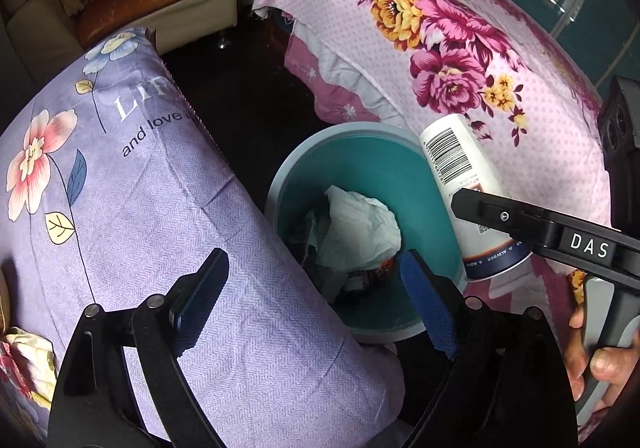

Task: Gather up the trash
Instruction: 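Open both tools to drop the bottle and blue wrapper into the bin, then move both tools back over the remaining trash on the table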

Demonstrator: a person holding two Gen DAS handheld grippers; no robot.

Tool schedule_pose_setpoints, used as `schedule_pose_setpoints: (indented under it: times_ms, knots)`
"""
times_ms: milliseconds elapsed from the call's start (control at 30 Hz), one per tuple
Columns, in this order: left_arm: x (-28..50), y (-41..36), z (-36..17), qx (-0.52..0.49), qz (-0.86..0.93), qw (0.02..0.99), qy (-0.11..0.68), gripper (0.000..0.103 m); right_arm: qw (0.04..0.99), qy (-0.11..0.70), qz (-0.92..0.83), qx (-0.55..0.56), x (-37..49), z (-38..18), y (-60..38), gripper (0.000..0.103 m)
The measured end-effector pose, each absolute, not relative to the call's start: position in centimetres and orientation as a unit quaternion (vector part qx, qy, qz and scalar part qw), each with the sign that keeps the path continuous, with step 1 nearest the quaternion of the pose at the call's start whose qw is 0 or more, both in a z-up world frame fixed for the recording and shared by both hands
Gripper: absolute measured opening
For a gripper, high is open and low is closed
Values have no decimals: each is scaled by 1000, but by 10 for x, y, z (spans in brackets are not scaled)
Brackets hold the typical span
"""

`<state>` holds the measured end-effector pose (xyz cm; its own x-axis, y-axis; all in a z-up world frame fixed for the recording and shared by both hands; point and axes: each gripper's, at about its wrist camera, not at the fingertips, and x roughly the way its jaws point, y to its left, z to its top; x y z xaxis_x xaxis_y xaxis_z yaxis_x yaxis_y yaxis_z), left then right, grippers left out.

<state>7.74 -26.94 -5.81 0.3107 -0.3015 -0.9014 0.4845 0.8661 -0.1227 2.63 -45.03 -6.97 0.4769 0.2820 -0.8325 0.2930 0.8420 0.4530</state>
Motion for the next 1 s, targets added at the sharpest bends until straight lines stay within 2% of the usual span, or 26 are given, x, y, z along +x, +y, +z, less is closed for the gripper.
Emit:
schedule_pose_setpoints:
  times_ms: [500,767,1000]
  knots:
    - [80,-241,-62,46,-240,806,539,89,811,532,-19,241,33,-71,-426,50]
    - [78,-225,-57,28,-244,808,535,91,812,535,-23,232,36,-64,-412,73]
    - [74,-198,-51,9,-237,814,530,92,808,544,-21,223,39,-58,-393,76]
